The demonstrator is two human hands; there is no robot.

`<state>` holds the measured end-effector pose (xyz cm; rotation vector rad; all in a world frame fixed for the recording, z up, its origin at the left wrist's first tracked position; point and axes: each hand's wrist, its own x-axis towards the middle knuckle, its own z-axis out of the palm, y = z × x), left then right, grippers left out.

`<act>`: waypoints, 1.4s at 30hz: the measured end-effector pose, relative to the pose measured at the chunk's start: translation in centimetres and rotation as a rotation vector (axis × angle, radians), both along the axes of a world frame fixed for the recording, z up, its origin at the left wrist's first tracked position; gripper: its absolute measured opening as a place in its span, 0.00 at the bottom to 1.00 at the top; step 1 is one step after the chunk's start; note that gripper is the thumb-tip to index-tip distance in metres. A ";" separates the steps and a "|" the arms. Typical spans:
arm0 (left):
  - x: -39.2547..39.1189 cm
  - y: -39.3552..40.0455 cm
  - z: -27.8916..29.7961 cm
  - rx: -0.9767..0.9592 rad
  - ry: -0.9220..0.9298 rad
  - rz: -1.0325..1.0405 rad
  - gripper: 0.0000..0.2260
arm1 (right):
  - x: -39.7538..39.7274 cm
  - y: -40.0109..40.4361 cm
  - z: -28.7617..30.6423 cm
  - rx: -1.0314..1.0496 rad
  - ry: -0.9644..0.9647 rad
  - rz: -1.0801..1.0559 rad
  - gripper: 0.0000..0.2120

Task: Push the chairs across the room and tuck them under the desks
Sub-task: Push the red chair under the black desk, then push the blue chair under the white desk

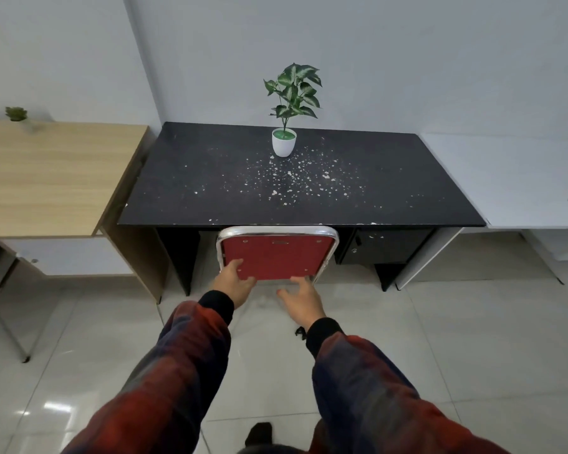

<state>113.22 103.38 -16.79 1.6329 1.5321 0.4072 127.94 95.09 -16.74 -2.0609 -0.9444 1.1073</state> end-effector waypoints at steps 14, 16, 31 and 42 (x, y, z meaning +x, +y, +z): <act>3.3 -17.5 5.0 0.002 -0.184 0.026 0.12 | 6.4 -15.8 5.5 0.186 0.047 -0.056 0.10; 4.5 -20.5 5.7 0.004 -0.221 -0.006 0.10 | 7.7 -19.5 5.9 0.205 0.048 -0.117 0.09; 1.1 -38.2 9.6 0.186 -0.173 -0.051 0.12 | 4.4 -34.8 8.6 0.359 0.138 -0.167 0.07; -6.5 -48.4 10.5 0.186 -0.203 -0.066 0.11 | -4.0 -44.6 10.6 0.367 0.124 -0.190 0.09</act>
